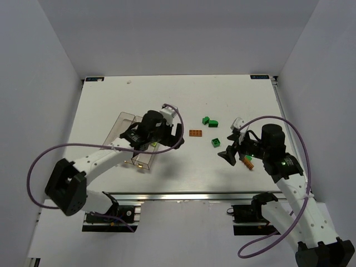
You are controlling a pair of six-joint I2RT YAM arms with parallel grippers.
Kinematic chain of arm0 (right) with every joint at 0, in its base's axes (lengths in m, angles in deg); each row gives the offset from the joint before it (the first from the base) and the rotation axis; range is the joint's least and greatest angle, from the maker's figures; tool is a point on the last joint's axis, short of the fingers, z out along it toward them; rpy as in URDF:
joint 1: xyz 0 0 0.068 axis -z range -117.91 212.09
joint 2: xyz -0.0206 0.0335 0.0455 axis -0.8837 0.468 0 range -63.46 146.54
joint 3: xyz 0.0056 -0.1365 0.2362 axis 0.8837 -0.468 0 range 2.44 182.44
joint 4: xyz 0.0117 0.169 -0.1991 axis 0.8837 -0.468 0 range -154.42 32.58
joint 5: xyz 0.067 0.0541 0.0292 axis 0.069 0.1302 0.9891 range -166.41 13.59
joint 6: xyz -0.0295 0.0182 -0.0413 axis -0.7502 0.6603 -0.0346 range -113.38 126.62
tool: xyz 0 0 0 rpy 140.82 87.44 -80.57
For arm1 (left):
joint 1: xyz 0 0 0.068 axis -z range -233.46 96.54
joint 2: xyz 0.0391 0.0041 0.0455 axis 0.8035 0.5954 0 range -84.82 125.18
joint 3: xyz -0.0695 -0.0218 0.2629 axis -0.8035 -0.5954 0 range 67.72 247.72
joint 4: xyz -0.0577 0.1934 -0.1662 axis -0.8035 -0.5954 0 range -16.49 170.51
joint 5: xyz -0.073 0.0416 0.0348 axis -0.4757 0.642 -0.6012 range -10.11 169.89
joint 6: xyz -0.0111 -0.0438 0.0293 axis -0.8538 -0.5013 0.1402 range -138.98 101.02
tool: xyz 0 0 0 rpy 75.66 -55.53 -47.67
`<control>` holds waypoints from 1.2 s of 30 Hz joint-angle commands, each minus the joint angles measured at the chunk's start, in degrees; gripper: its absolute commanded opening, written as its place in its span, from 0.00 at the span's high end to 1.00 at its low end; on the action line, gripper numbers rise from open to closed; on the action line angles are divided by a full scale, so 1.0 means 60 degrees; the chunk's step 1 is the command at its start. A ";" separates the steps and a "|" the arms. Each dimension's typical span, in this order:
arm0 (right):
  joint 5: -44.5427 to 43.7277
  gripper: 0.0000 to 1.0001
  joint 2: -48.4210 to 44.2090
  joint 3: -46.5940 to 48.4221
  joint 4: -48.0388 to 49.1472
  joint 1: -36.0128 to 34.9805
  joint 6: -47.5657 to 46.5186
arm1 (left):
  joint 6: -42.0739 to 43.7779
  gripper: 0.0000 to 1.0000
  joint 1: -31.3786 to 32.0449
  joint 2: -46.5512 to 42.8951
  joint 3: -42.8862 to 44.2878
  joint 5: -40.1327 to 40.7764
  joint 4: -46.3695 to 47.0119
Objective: Sort the legos into containers by color
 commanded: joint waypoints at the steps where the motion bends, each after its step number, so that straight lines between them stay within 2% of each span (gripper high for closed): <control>1: 0.0118 0.17 -0.0072 0.0066 -0.0092 0.0014 -0.0232 | 0.0296 0.05 0.0346 0.0873 0.0731 -0.0085 -0.0198; 5: 0.0059 0.21 -0.0057 0.0125 -0.0093 0.0014 0.0091 | 0.1218 0.12 0.0786 0.2439 0.2469 0.0544 -0.0710; 8: -0.0116 0.27 -0.0276 0.0125 0.0024 0.0028 0.0267 | 0.1878 0.25 0.0816 0.3817 0.3803 0.0430 -0.0975; 10: -0.0103 0.34 -0.0481 0.0096 0.0098 0.0028 0.0326 | 0.2215 0.29 0.0816 0.4635 0.4203 0.0428 -0.0553; 13: -0.0160 0.37 -0.0701 0.0111 0.0156 0.0028 0.0370 | 0.2669 0.32 0.0816 0.5443 0.4979 0.0399 -0.0025; 17: -0.0264 0.37 -0.0906 0.0067 0.0259 0.0014 0.0384 | 0.2642 0.32 0.0831 0.7038 0.6341 0.0852 -0.0111; 25: -0.0352 0.35 -0.0950 0.0125 0.0200 -0.0045 0.0253 | 0.2744 0.31 0.0831 0.8492 0.8464 0.1263 -0.0564; 31: -0.0278 0.35 -0.0936 0.0184 0.0127 -0.0148 0.0267 | 0.2846 0.31 0.0831 0.9004 0.8789 0.1454 -0.0433; 36: -0.0308 0.34 -0.0965 0.0184 0.0142 -0.0162 0.0267 | 0.2978 0.32 0.0831 0.9620 0.9741 0.1527 -0.0974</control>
